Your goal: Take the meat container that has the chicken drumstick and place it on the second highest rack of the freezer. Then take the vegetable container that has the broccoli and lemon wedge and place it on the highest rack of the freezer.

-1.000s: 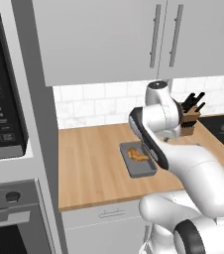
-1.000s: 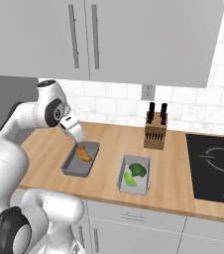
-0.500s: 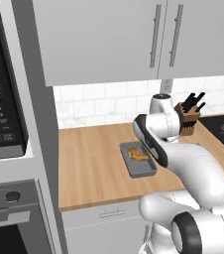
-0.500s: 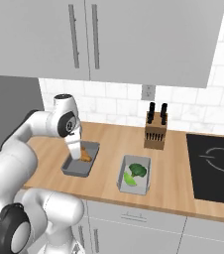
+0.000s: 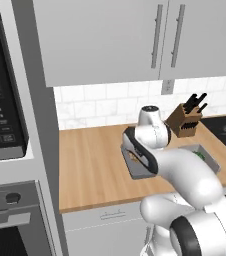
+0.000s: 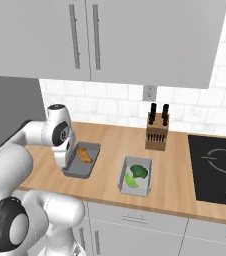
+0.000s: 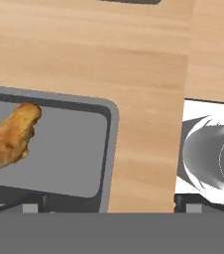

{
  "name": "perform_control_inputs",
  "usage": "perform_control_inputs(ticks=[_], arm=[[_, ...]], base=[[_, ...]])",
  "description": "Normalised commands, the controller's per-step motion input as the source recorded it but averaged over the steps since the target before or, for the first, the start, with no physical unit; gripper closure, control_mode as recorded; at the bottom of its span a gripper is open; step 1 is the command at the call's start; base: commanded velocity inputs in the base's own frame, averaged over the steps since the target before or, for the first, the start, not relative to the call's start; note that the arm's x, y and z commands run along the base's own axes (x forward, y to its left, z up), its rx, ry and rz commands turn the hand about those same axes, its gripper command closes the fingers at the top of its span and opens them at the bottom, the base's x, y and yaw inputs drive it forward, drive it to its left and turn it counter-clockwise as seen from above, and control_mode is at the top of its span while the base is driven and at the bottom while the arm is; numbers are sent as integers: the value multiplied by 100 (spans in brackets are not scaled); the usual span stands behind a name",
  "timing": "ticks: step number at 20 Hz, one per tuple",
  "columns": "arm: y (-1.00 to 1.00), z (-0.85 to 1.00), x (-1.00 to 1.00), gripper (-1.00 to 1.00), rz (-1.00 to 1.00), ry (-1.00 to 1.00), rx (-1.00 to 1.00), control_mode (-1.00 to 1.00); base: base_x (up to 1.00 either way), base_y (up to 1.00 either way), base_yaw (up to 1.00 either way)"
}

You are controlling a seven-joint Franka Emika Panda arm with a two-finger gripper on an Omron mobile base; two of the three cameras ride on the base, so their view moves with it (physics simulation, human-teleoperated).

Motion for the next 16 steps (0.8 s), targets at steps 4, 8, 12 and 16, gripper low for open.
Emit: perform_control_inputs(ticks=[4,8,12,16], arm=[[22,-39,19,-100,-21,-6,2,-100],[-11,-42,19,-100,-35,0,5,-100],[-17,-35,3,-100,-33,-1,2,-100],[-46,-28,-12,-100,-14,0,0,-100]], base=[[0,0,0],[0,0,0],[0,0,0],[0,0,0]])
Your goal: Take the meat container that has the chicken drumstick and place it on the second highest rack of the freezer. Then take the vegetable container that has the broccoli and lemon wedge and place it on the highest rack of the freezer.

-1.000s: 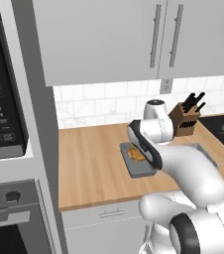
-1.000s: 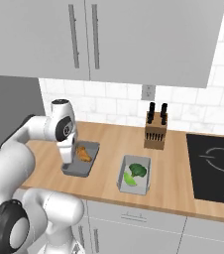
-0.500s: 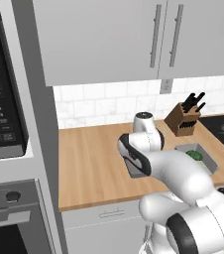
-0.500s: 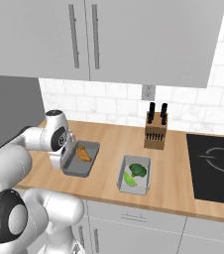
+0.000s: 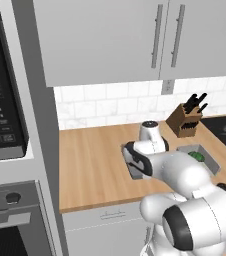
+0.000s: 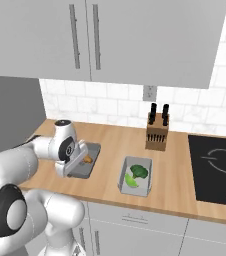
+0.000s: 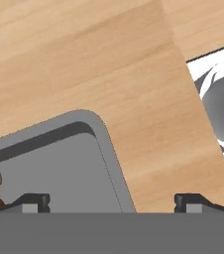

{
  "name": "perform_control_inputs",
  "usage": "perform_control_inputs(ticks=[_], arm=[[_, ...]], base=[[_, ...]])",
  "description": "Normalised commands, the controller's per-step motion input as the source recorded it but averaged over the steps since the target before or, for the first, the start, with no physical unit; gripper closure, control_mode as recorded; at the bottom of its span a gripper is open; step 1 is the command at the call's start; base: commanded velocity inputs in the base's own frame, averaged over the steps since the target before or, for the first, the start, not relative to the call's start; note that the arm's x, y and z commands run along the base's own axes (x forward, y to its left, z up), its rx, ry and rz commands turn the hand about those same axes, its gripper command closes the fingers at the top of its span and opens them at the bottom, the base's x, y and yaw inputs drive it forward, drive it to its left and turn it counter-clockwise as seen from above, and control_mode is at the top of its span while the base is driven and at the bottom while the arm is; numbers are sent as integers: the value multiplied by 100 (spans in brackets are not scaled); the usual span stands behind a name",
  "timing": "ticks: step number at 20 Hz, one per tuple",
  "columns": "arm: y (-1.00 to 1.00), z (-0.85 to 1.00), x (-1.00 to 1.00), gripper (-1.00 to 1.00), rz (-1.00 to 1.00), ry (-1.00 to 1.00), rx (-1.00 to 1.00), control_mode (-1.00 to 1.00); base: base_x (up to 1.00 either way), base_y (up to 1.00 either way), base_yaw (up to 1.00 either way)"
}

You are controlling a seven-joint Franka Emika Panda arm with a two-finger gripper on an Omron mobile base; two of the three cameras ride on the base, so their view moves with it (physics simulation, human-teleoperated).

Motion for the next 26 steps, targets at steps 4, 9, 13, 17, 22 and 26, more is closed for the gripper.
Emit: perform_control_inputs(ticks=[4,9,13,17,22,26], arm=[[-14,-24,-3,-100,0,0,0,-100],[13,-27,0,-100,0,-5,0,-100],[24,-21,0,-100,0,-5,0,-100],[6,-8,0,-100,0,-2,0,-100],[0,-8,0,-100,0,0,0,-100],[0,-30,0,-100,0,0,0,-100]], base=[[0,0,0],[0,0,0],[0,0,0],[0,0,0],[0,0,0],[0,0,0]])
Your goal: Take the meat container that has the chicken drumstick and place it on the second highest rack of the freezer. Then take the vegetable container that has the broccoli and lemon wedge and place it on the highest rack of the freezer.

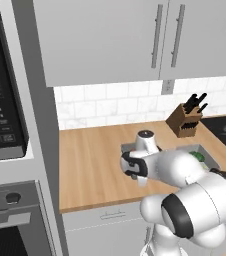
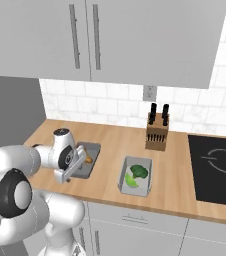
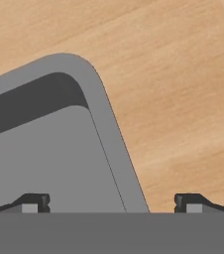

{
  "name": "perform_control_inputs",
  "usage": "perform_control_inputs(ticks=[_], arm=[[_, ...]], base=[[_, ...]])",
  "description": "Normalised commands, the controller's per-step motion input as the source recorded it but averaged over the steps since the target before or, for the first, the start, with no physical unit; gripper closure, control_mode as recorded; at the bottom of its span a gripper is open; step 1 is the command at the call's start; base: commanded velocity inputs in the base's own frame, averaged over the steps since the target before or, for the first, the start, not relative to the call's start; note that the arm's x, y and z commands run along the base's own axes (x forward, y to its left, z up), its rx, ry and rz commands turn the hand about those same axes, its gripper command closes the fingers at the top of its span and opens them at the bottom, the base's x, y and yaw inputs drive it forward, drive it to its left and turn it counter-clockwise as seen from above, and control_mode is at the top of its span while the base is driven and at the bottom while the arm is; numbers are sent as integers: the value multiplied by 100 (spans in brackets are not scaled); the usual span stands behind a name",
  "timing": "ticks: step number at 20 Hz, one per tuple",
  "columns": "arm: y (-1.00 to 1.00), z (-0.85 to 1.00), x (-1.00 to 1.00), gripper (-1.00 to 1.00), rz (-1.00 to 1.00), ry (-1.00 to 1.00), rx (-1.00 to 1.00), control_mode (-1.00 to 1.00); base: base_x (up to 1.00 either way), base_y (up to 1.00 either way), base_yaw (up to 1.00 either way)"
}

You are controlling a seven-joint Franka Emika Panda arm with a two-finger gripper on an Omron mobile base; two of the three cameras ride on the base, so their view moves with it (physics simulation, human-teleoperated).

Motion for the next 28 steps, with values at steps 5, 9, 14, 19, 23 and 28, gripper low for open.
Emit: perform_control_inputs(ticks=[5,9,14,19,23,28], arm=[[0,-15,0,-100,0,0,0,-100],[0,0,0,-100,0,1,0,-100],[0,-21,9,-100,0,0,0,-100],[0,-23,5,-100,0,0,0,-100],[0,0,0,-100,0,0,0,-100],[0,0,1,100,0,0,0,-100]], base=[[0,0,0],[0,0,0],[0,0,0],[0,0,0],[0,0,0],[0,0,0]])
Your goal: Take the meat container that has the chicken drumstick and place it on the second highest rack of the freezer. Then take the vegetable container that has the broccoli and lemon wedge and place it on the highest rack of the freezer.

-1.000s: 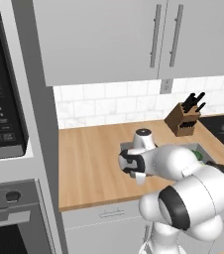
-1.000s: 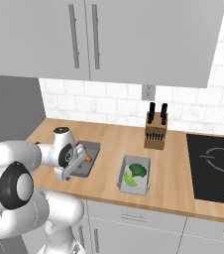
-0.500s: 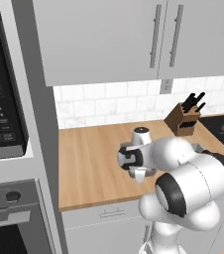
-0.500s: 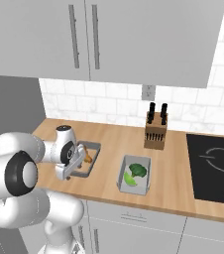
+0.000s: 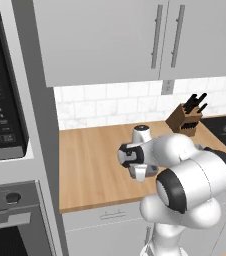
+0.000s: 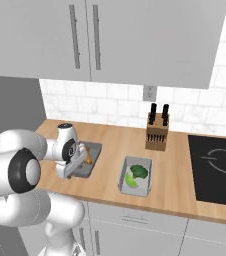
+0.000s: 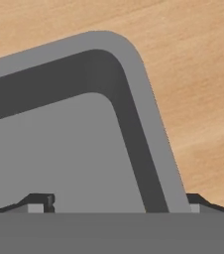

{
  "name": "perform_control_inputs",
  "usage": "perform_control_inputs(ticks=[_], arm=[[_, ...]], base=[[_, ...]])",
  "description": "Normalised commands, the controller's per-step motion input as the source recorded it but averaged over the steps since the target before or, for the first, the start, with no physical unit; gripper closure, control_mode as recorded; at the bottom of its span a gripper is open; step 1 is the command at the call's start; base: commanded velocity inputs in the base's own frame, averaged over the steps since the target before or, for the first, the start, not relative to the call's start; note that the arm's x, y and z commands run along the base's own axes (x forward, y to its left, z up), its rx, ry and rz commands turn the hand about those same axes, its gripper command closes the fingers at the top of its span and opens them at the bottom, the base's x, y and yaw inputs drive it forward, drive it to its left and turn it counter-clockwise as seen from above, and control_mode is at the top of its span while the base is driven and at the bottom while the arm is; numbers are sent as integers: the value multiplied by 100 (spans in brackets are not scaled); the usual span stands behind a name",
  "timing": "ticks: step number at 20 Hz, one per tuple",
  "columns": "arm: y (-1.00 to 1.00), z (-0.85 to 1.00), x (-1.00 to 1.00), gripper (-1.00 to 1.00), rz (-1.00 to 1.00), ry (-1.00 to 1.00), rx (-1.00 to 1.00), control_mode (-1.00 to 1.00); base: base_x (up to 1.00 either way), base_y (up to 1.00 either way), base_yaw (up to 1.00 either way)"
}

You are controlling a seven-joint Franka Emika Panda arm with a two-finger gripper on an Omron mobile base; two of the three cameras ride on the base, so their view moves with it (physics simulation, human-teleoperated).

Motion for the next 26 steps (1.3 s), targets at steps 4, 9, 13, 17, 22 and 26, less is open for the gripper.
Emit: perform_control_inputs(ticks=[4,9,13,17,22,26], arm=[[0,0,0,100,0,0,0,-100],[0,0,0,100,0,0,0,-100],[0,0,0,100,0,0,0,-100],[0,0,1,100,0,0,0,-100],[-22,33,-2,100,17,0,1,-100],[-7,70,-7,100,23,0,0,-100]], base=[[0,0,0],[0,0,0],[0,0,0],[0,0,0],[0,0,0],[0,0,0]])
